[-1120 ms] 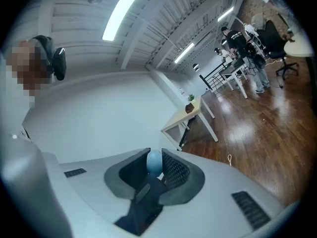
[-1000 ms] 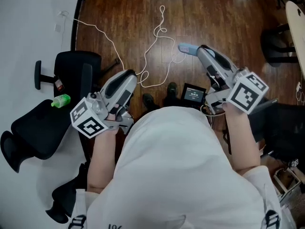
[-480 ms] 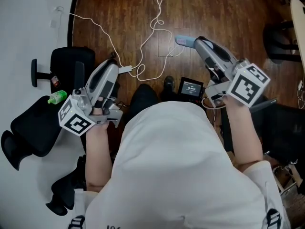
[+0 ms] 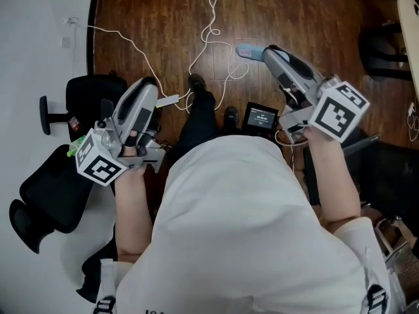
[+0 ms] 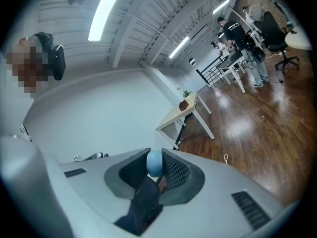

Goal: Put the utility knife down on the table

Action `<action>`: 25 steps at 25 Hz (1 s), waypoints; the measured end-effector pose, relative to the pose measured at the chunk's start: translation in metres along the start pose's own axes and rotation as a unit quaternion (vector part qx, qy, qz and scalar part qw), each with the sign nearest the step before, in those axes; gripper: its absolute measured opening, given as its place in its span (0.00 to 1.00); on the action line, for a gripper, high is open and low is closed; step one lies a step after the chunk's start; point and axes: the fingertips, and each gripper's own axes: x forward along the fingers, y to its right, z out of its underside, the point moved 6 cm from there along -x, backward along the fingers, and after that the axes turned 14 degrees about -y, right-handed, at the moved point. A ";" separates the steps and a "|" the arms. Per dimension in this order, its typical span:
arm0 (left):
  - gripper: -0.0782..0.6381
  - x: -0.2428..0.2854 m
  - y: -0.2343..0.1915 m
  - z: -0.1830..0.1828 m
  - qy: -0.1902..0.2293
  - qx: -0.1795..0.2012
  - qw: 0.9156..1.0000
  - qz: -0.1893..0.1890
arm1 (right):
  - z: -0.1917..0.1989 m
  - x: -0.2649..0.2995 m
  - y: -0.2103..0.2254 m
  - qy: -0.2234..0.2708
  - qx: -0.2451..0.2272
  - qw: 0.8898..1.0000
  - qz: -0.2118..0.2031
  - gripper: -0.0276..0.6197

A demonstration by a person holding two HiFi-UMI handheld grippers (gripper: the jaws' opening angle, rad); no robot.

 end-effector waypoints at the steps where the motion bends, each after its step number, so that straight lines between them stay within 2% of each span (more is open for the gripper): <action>1: 0.20 0.003 -0.009 -0.005 -0.002 -0.001 1.000 0.003 | -0.004 0.007 0.003 0.001 0.001 1.000 0.002 0.15; 5: 0.20 0.018 -0.047 -0.033 -0.012 -0.004 1.000 0.020 | -0.029 0.039 0.016 0.003 0.005 1.000 0.014 0.15; 17: 0.20 0.035 -0.164 -0.157 -0.032 -0.012 0.998 0.058 | -0.140 0.174 0.024 -0.002 0.001 0.999 0.034 0.15; 19: 0.20 0.037 -0.177 -0.166 -0.037 -0.015 0.997 0.063 | -0.151 0.187 0.024 0.002 -0.003 0.999 0.037 0.15; 25: 0.20 0.036 -0.174 -0.163 -0.037 -0.008 0.997 0.074 | -0.154 0.186 0.021 0.006 -0.012 0.999 0.044 0.15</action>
